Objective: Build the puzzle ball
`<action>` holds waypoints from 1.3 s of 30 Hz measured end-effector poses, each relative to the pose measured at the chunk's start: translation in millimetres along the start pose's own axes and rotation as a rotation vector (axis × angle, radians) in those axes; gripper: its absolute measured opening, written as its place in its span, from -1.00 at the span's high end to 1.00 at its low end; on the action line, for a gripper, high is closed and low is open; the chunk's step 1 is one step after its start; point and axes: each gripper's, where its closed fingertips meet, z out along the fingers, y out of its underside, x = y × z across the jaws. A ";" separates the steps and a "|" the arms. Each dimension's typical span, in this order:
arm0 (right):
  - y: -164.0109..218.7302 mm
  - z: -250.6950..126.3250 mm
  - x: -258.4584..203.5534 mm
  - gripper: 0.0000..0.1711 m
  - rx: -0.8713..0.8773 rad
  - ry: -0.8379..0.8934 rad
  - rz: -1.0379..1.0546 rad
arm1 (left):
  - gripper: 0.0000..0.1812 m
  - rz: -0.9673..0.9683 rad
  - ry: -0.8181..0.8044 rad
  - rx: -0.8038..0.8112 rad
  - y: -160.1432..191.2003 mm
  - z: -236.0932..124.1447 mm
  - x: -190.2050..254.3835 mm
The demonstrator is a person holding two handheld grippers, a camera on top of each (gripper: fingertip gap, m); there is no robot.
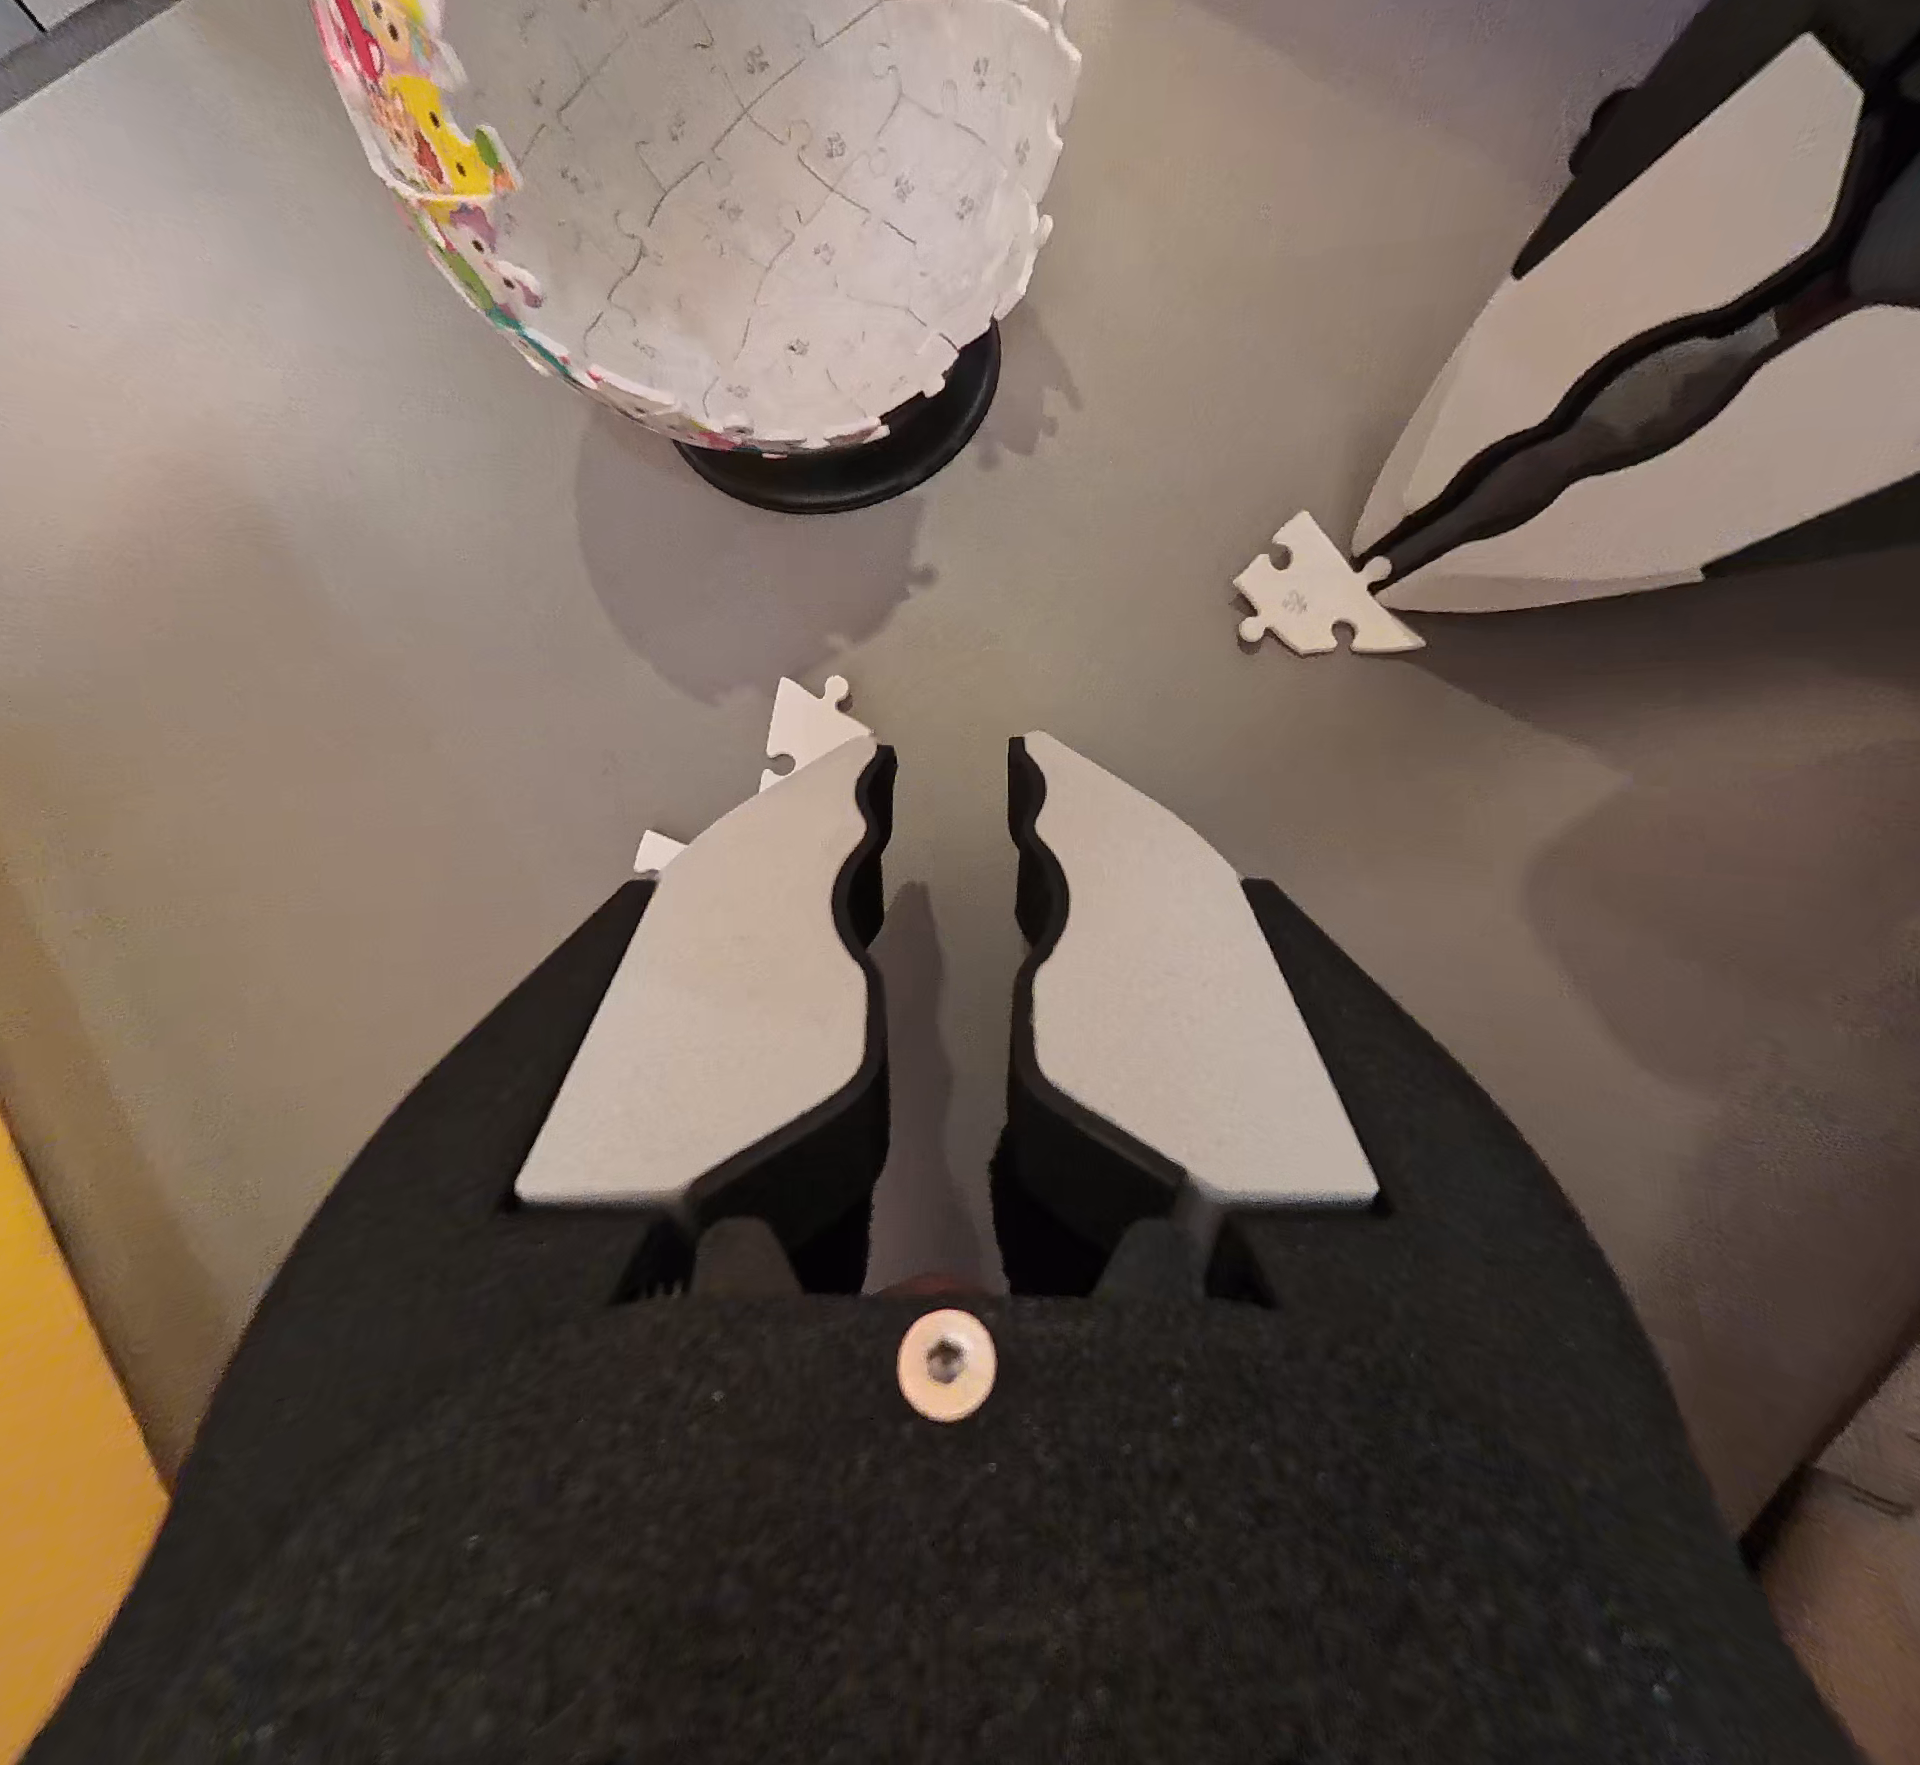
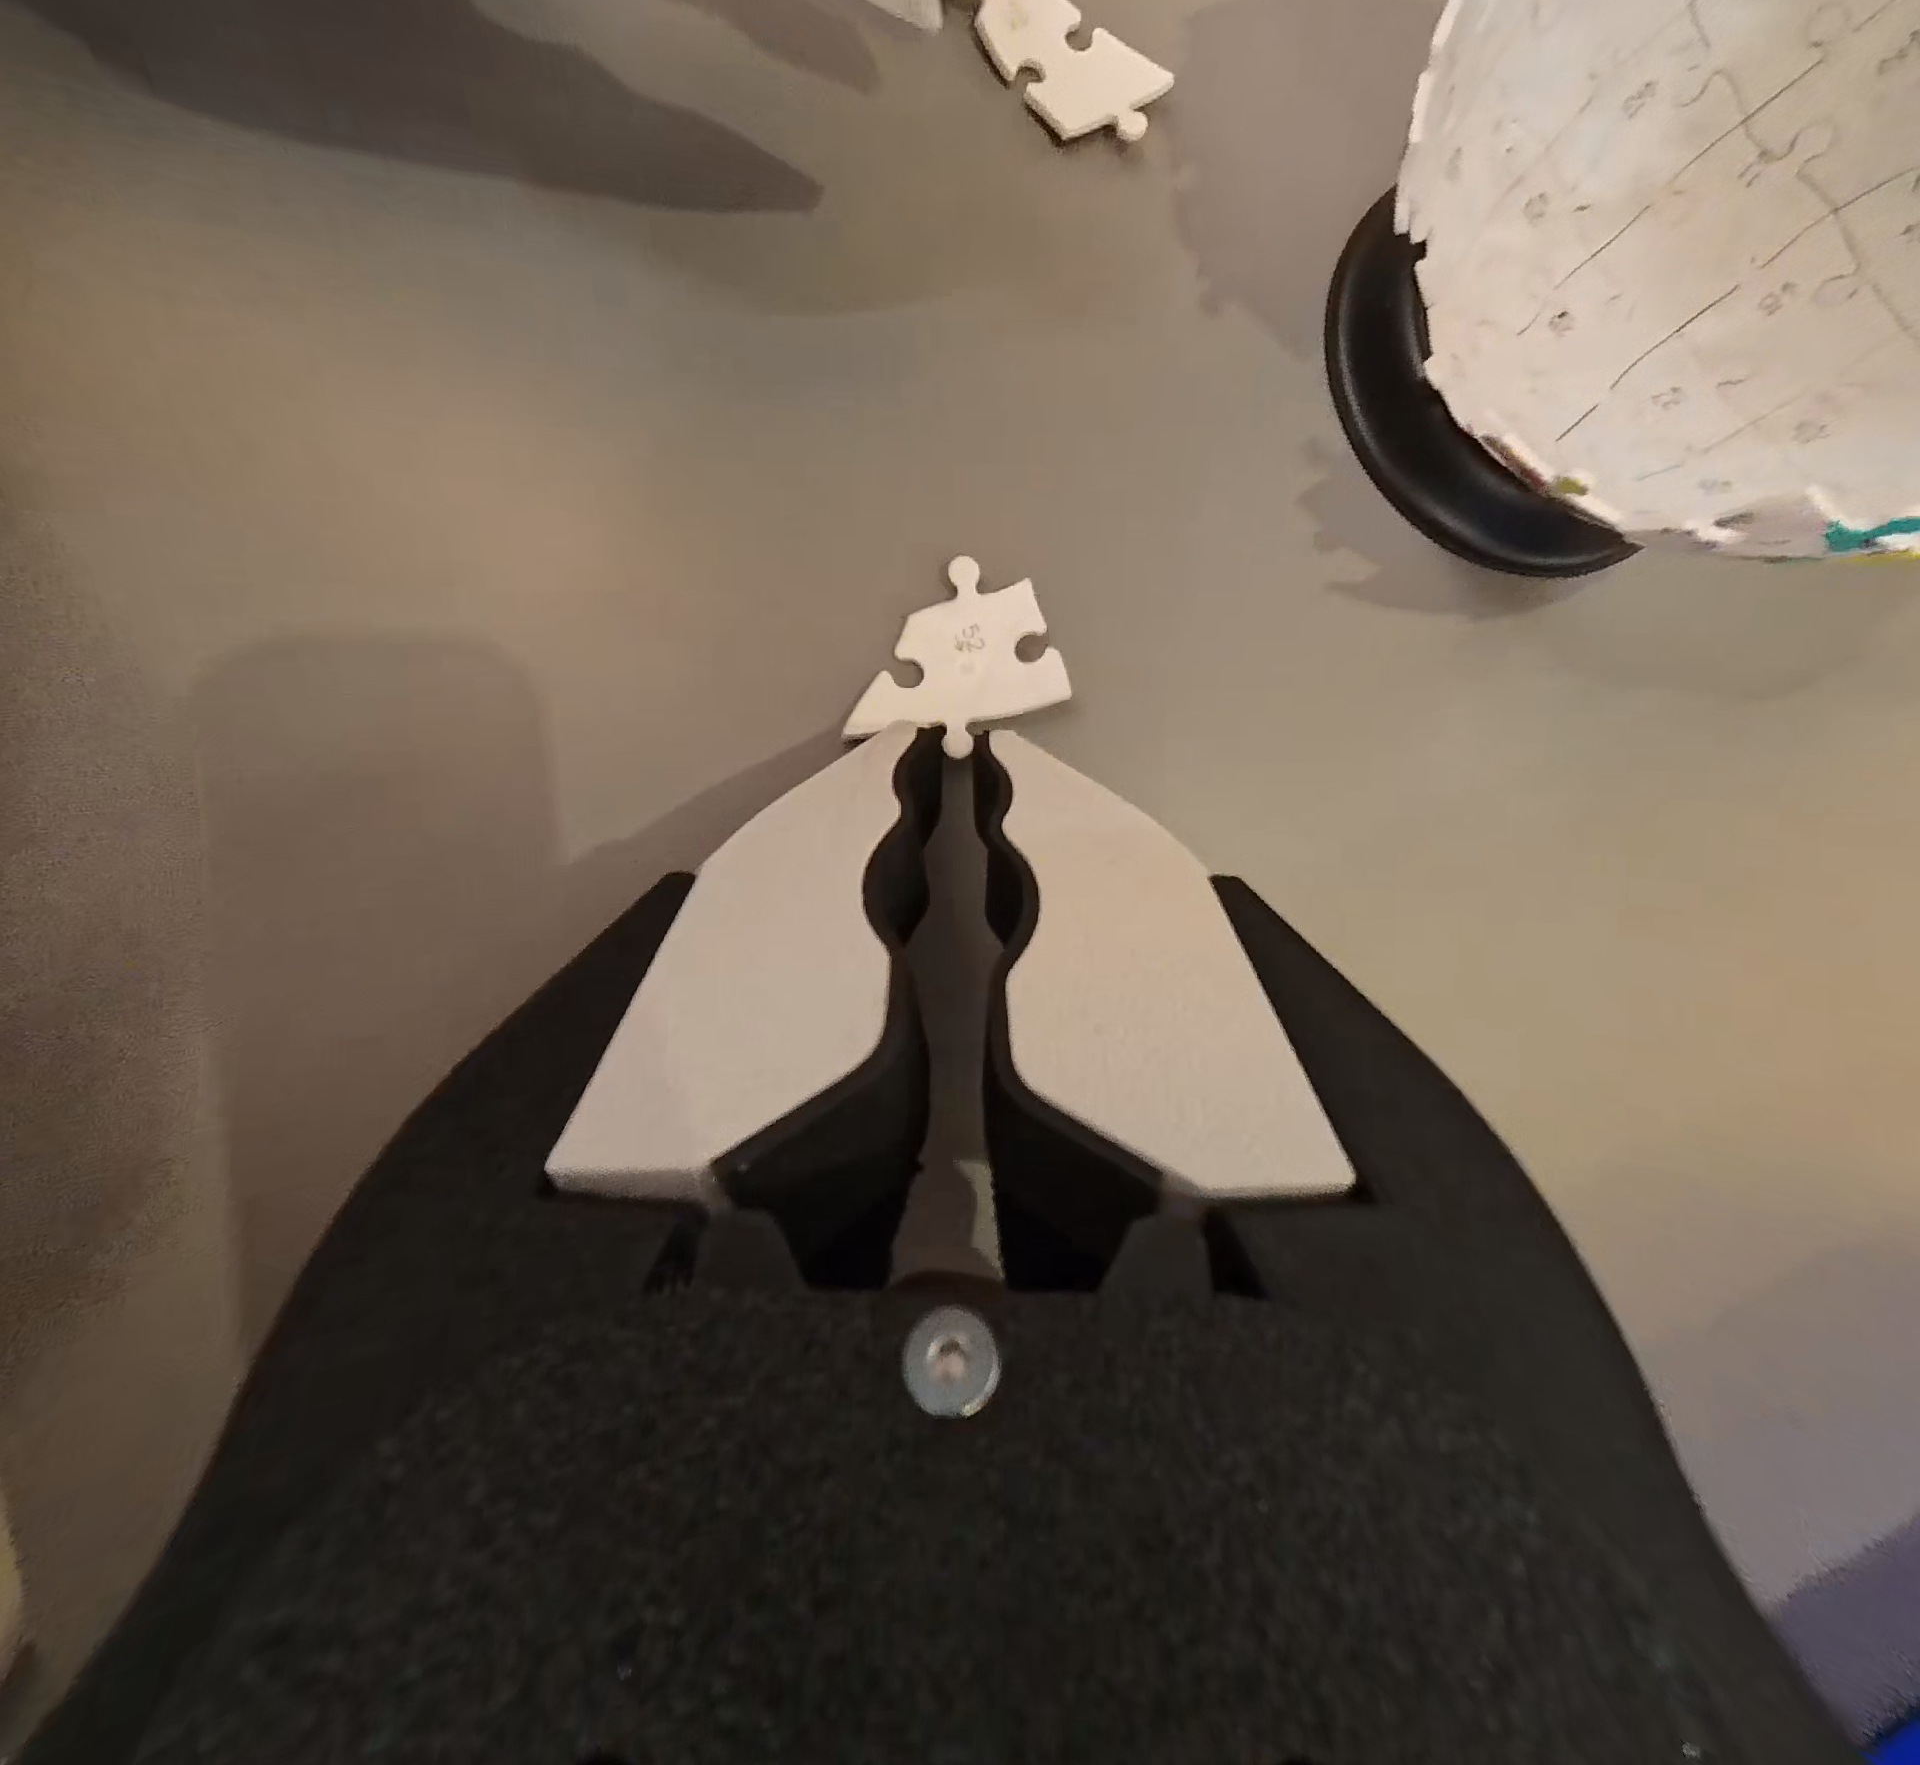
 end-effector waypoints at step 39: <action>-73.3 6.3 38.6 0.46 0.200 0.210 -0.032 | 0.78 0.015 -0.085 0.096 3.5 -19.8 -34.5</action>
